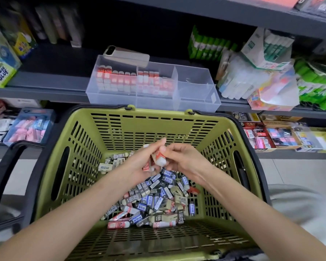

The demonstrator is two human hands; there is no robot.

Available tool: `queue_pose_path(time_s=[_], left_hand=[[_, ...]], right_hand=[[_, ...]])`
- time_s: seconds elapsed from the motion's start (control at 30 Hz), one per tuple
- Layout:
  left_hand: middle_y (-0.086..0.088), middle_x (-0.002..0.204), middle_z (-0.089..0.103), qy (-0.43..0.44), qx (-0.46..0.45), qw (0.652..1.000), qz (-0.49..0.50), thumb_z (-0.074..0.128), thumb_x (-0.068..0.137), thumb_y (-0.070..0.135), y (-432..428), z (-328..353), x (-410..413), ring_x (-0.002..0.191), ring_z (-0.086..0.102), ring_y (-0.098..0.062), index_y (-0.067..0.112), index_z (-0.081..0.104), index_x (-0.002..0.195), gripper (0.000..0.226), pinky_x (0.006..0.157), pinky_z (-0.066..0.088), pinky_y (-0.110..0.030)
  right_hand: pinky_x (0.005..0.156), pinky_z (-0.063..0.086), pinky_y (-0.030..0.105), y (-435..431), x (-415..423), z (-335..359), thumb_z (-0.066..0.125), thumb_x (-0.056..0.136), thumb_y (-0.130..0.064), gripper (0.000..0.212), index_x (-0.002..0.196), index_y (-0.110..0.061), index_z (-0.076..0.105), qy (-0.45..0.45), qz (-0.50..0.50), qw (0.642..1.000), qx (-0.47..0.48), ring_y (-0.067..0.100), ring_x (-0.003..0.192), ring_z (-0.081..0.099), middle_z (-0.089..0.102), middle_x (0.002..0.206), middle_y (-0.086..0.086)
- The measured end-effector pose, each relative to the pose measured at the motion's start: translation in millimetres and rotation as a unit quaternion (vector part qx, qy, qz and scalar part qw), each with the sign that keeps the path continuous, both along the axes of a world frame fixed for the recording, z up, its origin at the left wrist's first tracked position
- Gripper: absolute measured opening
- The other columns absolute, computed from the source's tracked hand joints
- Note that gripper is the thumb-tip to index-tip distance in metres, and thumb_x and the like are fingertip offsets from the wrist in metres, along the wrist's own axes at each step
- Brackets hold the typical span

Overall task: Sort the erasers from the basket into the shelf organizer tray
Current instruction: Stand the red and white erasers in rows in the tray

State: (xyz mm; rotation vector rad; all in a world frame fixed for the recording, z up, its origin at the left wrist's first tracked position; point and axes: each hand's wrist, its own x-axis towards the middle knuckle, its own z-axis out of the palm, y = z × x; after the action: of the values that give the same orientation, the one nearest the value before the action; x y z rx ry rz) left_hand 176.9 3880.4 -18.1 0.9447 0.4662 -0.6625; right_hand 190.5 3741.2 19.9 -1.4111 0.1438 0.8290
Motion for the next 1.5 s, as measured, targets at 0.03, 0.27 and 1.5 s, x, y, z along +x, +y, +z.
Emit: queue_pose_path(time_s=[0.03, 0.27, 1.5], left_hand=[[0.0, 0.056, 0.058, 0.033, -0.023, 0.999, 0.015, 0.081, 0.054, 0.038, 0, -2, 0, 0.044, 0.044, -0.009, 0.015, 0.065, 0.062, 0.029, 0.037, 0.034, -0.016], [0.001, 0.057, 0.057, 0.12, -0.133, 0.979, 0.097, 0.077, 0.062, 0.016, 17, -13, 3, 0.041, 0.05, -0.009, 0.01, 0.061, 0.07, 0.019, 0.036, 0.036, -0.015], [0.005, 0.05, 0.046, -0.25, 0.018, 0.874, 0.417, 0.07, 0.067, 0.046, 157, 92, 122, 0.037, 0.044, -0.005, 0.019, 0.045, 0.068, 0.036, 0.032, 0.032, -0.013]], right_hand=[[0.054, 0.052, 0.018, -3, 2, -2, 0.062, 0.085, -0.019, 0.023, 0.092, 0.003, 0.062, 0.009, 0.007, 1.0, 0.009, 0.015, 0.061, 0.061, 0.065, 0.077, 0.01], [0.08, 0.054, 0.024, -61, 16, -83, 0.065, 0.085, -0.014, 0.017, 0.1, -0.008, 0.064, -0.103, 0.322, 0.789, -0.512, 0.014, 0.078, 0.06, 0.066, 0.1, 0.006], [0.067, 0.041, 0.024, 186, 208, 59, 0.064, 0.084, -0.032, 0.027, 0.102, -0.011, 0.065, -0.388, 0.109, 0.763, -0.505, 0.025, 0.098, 0.064, 0.068, 0.106, 0.008]])
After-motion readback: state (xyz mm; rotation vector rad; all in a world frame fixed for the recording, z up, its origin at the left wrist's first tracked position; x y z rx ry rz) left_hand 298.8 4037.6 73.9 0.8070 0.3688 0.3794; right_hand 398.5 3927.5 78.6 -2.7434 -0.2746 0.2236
